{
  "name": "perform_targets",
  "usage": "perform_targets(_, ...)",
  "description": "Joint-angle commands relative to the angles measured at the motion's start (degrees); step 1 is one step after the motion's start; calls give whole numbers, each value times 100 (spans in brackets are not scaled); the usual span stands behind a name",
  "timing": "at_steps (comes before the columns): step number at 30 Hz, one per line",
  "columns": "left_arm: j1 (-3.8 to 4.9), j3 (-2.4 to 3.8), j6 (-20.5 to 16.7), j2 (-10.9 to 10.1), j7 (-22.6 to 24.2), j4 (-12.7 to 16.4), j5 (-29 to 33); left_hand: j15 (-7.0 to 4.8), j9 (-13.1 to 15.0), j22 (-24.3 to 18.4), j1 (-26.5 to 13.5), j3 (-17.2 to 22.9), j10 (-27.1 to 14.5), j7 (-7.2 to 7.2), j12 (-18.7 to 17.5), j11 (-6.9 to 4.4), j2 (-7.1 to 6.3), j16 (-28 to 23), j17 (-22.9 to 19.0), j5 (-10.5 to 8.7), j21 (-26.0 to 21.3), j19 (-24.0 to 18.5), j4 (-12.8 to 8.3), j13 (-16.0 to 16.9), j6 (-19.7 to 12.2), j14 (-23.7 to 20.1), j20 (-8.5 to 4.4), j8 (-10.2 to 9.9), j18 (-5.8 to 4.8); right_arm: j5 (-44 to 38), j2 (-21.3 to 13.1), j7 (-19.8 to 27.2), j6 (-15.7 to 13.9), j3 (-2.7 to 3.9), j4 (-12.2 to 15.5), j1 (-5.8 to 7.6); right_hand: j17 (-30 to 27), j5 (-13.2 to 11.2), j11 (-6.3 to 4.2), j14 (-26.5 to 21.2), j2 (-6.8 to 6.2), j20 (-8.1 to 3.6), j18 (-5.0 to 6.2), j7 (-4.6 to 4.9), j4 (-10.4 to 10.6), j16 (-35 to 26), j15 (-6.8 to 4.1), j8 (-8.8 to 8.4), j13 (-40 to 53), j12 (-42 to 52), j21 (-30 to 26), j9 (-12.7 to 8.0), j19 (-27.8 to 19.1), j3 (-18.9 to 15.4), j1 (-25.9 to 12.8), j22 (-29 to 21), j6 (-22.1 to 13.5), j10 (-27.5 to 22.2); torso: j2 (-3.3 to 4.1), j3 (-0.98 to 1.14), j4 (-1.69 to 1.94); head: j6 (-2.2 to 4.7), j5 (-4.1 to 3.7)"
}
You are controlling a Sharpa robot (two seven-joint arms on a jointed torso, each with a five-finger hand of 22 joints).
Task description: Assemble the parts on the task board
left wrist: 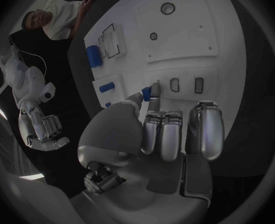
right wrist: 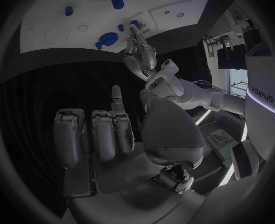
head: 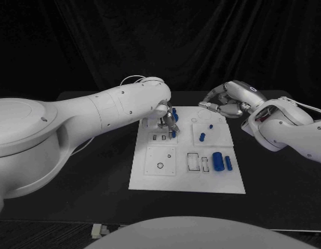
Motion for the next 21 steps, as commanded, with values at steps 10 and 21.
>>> perform_targets(10, -27, 6, 69, 55, -30, -54, 51, -8, 116, 1110, 249, 164, 588, -35, 20, -35, -59, 15, 1509, 454, -62, 151, -226, 1509, 39, 595, -14, -26, -57, -7, 1, -87, 83, 4, 5, -18, 1424, -50, 48, 581, 14, 40, -42, -11, 3, -22, 56, 29, 1507, 15, -39, 7, 523, -42, -57, 1440, -15, 597, 0, 1, 2, -1, -4)
perform_targets(21, -34, 6, 52, 26, -53, -5, 51, -35, 360, 1112, 694, 747, 588, -59, 20, -63, -265, 15, 1509, 1033, -93, 158, -851, 1509, 64, 595, -40, 37, -55, -7, -4, -97, 94, 4, 6, -25, 1407, -59, 46, 577, 19, 41, -38, -14, -1, -29, 55, 44, 1507, 15, -51, 12, 516, -42, -51, 1436, -2, 597, -1, 2, 2, -1, 11)
